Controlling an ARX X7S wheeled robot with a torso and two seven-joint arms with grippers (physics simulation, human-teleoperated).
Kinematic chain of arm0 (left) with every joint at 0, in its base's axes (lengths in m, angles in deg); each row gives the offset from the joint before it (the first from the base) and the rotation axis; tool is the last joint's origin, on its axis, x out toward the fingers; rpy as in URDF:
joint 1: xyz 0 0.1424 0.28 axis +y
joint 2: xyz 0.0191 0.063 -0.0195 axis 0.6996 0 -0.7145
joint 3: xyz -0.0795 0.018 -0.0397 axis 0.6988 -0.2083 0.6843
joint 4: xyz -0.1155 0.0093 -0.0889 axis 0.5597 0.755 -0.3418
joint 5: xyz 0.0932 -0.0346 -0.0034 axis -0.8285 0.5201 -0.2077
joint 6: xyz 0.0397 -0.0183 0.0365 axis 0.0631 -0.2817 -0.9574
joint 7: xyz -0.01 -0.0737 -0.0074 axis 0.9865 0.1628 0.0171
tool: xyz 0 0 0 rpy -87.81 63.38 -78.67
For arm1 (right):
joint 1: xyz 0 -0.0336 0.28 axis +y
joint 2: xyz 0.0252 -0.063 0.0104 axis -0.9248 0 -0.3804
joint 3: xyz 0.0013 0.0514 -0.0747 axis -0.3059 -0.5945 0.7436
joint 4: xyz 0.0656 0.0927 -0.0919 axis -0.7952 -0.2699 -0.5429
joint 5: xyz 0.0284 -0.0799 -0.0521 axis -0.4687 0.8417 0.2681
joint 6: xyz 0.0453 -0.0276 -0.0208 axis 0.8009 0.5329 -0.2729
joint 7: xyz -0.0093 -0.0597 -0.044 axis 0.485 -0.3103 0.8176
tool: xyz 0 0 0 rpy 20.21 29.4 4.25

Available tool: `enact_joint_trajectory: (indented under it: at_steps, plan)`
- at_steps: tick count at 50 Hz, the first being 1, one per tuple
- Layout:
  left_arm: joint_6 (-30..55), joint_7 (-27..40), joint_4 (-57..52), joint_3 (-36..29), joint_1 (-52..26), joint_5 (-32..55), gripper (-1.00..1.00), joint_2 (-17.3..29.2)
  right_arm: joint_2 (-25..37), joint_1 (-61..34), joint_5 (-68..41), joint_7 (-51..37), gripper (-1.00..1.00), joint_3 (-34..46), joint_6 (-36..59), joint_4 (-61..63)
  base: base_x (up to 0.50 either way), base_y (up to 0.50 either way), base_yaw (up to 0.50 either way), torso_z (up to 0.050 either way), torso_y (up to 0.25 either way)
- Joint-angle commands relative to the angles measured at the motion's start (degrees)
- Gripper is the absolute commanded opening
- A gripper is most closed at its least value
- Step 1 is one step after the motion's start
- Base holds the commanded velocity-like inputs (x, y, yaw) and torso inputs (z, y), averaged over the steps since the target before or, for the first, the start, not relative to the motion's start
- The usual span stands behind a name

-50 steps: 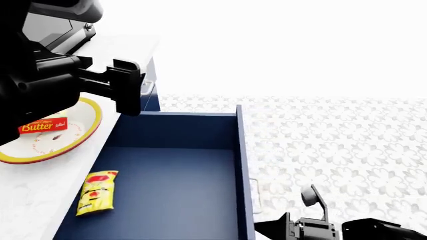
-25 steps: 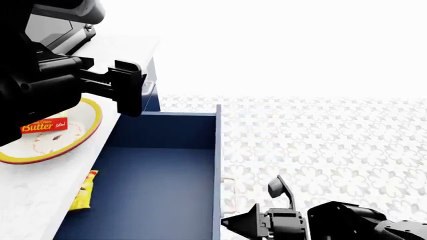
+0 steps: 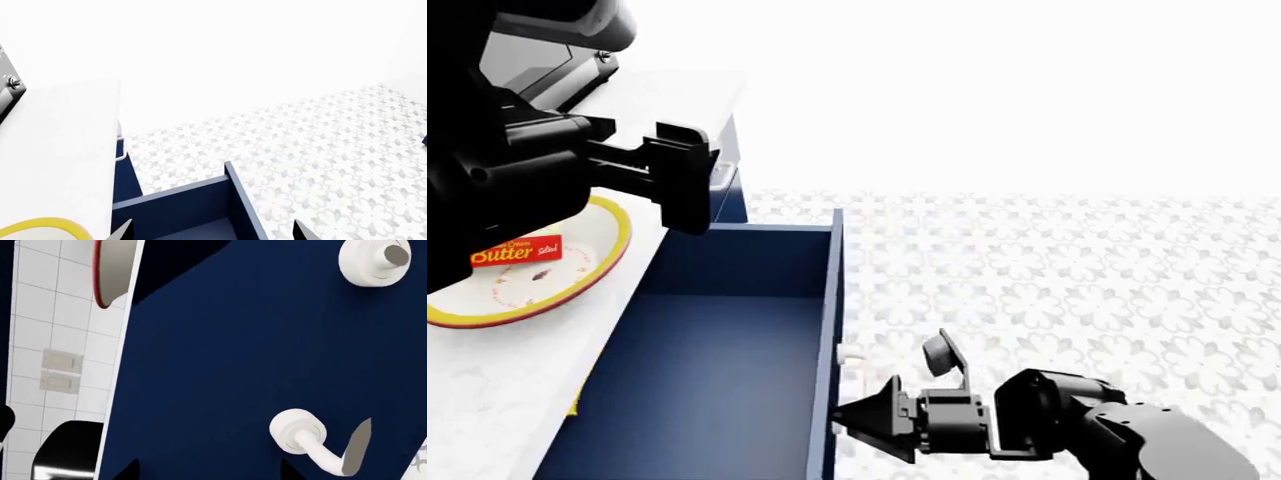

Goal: Place the bar in the bowl and close the drawer.

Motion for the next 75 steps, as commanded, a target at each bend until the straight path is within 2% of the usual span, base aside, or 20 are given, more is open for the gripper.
enact_joint_trajectory:
  at_steps: [1,15,29,45,55,64,75]
  plan:
    - [-0.2,-0.7,0.1,0.0,0.4,-0.5,1.00,0.2,-6.8,-0.7,-0.1,2.0,1.00,1.2,1.6,-7.7,0.00,0.00,0.00,0.000,0.000]
    - [-0.6,-1.9,0.0,0.3,1.6,-1.3,1.00,1.1,-9.7,-1.6,-8.3,3.0,1.00,11.2,1.9,-7.7,0.00,0.00,0.00,0.000,0.000]
    - [-0.6,-2.2,0.1,0.4,1.8,-1.3,1.00,1.5,-12.8,-2.9,-25.0,5.7,1.00,29.5,0.6,-7.7,0.00,0.00,0.00,0.000,0.000]
    - [-0.6,-2.5,0.3,0.2,1.8,-1.7,1.00,1.4,-12.9,-2.2,-8.0,2.8,1.00,10.1,4.0,-6.8,0.00,0.00,0.00,0.000,0.000]
    - [-0.7,-3.0,0.5,0.1,2.1,-2.2,1.00,1.3,-12.9,-2.2,-1.0,-0.2,1.00,0.8,5.6,-5.3,0.00,0.00,0.00,0.000,0.001]
    - [-0.7,-3.4,0.5,0.2,2.3,-2.4,1.00,1.6,-12.9,-1.8,3.0,-2.6,1.00,-4.3,6.3,-3.8,0.00,0.00,0.00,0.000,0.000]
    - [-0.8,-3.4,0.4,0.2,2.3,-2.2,1.00,2.0,-12.9,-1.4,5.3,-3.9,1.00,-5.9,6.8,-4.1,0.00,0.00,0.00,0.000,0.001]
